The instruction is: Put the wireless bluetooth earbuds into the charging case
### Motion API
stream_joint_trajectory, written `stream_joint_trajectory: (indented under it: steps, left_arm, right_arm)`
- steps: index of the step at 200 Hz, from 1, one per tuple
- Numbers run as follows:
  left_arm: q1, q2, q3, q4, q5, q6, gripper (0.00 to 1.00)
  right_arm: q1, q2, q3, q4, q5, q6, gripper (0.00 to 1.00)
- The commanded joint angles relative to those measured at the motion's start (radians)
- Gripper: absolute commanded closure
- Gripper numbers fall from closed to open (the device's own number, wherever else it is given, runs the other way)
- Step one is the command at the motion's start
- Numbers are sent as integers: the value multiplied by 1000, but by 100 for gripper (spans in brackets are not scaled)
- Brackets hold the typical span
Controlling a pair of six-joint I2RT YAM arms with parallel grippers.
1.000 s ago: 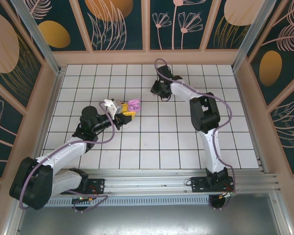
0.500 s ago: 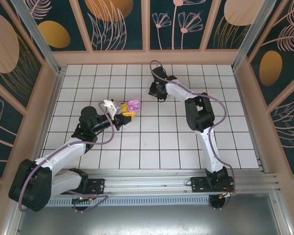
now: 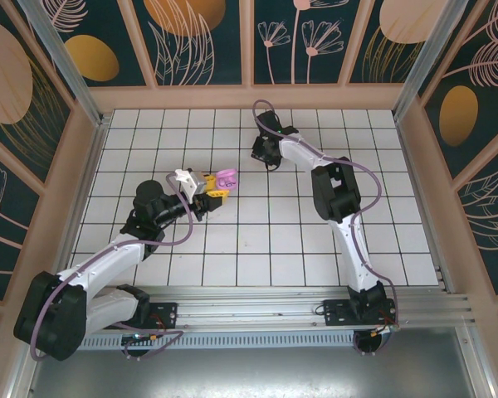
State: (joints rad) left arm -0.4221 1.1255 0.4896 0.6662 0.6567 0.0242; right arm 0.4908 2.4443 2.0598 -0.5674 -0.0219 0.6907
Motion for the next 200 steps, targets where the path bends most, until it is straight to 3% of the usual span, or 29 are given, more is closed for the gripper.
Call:
stream_joint_trajectory:
  steps: [1,124,154,200]
  left_arm:
    - [5,-24,8,-7,19,19,100]
    - [6,-62,-17,10,1,-3,100]
    - [7,-79,-23,1,3,-14,100]
    - [6,-108,-22,-28,6,-23,100]
  right_arm:
    - [4,30,18,-32,27,4,70]
    - [30,-54,-49,-85,97,-153,82]
    - [36,-113,-109,-76,110,-173,83]
    - [86,-263,-197,-113,228,-213,83]
